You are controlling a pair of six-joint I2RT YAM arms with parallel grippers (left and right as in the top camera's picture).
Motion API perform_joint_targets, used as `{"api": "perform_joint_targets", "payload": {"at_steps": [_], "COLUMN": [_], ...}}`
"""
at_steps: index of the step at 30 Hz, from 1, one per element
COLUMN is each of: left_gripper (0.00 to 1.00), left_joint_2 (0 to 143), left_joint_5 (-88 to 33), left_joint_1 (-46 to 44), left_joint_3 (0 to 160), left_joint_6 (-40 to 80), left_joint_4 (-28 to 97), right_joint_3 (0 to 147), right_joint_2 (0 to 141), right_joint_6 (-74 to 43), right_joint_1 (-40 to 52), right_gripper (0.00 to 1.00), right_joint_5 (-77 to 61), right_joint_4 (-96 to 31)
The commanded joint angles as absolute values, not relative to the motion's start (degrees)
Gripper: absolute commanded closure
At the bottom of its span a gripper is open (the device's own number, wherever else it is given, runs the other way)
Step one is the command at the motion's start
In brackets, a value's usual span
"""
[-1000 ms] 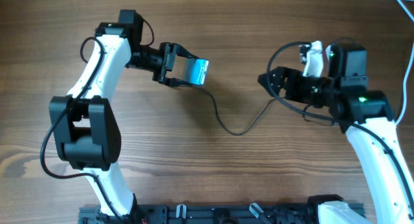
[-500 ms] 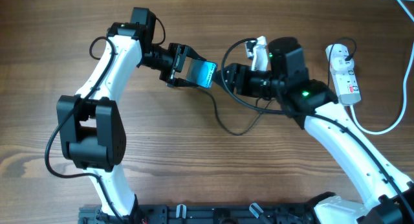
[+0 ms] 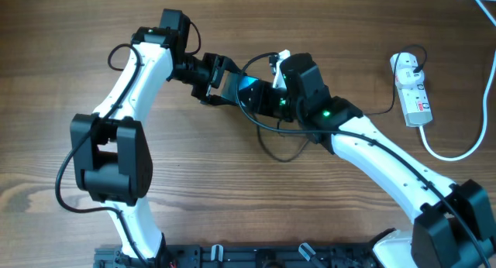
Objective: Plug charger to phone and switch on socket
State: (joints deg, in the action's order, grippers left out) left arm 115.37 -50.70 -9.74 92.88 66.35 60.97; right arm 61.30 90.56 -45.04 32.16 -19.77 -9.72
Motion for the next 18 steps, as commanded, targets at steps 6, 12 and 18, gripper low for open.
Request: {"api": "perform_joint_targets", "payload": {"at_steps": [6,12,18], "left_gripper": [0.96,0.96,0.96], "left_joint_2": [113.6,113.6,113.6], "left_joint_5": [-50.9,-50.9,-50.9], "left_joint_1": [-10.8,-10.8,-10.8], "left_joint_3": [94.2,94.2,94.2], "left_joint_6": [66.7,66.7,66.7], "left_joint_4": [60.9,60.8,60.8], "right_joint_3": [62.3,62.3,62.3], "right_joint_2": [94.3,94.3,94.3], "right_joint_6": [-46.5,-46.6,-46.7], "right_joint_1": [32.3,32.3,32.3], "right_gripper": [0.74,0.82,0.91], "right_joint_5": [-18.0,-18.0,-18.0], "right_joint_4": [-6.7,-6.7,-6.7]}}
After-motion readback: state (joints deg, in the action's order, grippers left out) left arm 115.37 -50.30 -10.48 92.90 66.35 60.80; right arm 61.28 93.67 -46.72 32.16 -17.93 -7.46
